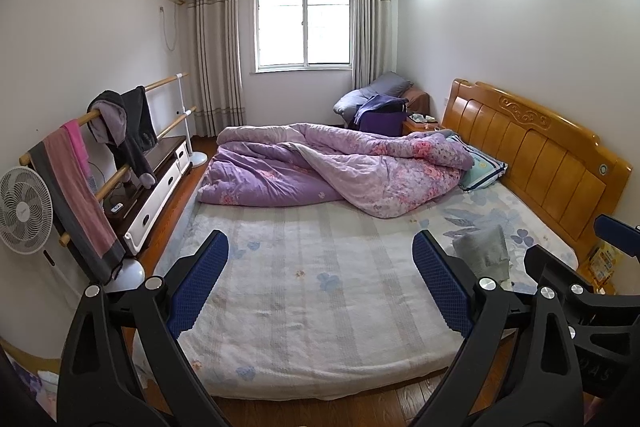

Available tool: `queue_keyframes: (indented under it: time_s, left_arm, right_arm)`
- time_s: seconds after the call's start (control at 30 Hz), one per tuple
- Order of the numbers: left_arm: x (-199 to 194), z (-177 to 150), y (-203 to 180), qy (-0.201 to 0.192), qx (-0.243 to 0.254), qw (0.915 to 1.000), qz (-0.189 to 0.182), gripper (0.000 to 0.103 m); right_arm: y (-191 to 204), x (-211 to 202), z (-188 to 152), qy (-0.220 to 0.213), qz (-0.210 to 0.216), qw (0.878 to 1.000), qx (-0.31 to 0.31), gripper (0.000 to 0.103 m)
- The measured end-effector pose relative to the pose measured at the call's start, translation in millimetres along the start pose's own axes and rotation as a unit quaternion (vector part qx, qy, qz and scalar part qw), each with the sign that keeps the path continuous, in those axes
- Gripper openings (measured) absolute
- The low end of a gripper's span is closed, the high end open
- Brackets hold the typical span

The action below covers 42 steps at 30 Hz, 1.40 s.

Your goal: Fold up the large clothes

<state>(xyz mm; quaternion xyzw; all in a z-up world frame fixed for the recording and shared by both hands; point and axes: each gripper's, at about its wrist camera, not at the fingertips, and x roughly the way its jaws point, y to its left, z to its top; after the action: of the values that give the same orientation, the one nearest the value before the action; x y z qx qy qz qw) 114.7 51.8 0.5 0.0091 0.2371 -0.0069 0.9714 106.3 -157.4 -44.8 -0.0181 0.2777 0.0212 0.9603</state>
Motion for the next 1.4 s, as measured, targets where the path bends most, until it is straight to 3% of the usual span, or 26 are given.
queue_keyframes:
  time_s: [1.4]
  left_arm:
    - [18.3, -1.8, 25.7, 0.014, 0.005, 0.9997, -0.018, 0.093]
  right_arm:
    - [-7.8, 8.0, 0.8, 0.01, 0.001, 1.0, -0.003, 0.091]
